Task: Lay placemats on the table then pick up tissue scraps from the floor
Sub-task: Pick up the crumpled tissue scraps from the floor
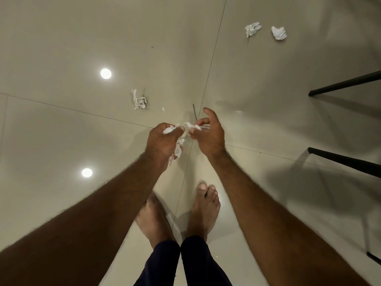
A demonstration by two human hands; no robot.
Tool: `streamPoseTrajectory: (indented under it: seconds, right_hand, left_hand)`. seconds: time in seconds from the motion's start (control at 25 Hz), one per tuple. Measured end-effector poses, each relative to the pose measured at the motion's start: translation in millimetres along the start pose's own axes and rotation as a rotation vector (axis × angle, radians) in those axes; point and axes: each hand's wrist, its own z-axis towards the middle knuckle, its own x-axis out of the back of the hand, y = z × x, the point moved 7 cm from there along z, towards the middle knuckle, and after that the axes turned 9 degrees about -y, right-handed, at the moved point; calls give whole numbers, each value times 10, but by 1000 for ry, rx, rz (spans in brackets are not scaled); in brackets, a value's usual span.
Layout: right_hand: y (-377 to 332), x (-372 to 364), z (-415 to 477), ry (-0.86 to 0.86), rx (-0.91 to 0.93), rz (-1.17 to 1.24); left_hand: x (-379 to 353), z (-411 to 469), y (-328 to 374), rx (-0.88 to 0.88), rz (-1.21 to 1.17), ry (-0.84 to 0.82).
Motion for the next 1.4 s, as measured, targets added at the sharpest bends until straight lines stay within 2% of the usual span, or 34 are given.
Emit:
streamPoseTrajectory:
  seconds: [0.08,0.24,0.28,0.36,0.44,0.52,0.64,0.76,1.0,1.2,1.4]
  right_hand:
    - [2,-149,-131,-20,-12,7]
    - [168,-295,-282,-63,-156,342]
    - [159,-301,-281,-98,-168,345]
    - [116,-205,-221,-106,-113,70]
    - [-23,-20,-135,3,30,-377]
    - [-126,117,-20,118,139,-698]
    - [-136,74,209,66,208,-1022]
    - [-41,-42,313,-42,223,-1185]
    - [6,-93,322,-17,281,-1242]
    - [-142,-225,341,-98,325,-1013]
    - [-584,-736,396,-136,472,-960]
  left_hand:
    - [-75,-1,-23,30,-22,-7]
    - [-37,-5,29,44,52,79]
    - [-4,5,53,36,81,96]
    - [80,24,103,9,144,131]
    - [137,39,126,-13,145,154]
    - [170,39,112,-15,134,159]
    - [193,41,81,-15,106,138]
    - [241,48,59,-16,94,129]
    - [364,64,52,-7,72,142]
    - [533,78,80,7,115,172]
    - [912,33,161,16,133,243]
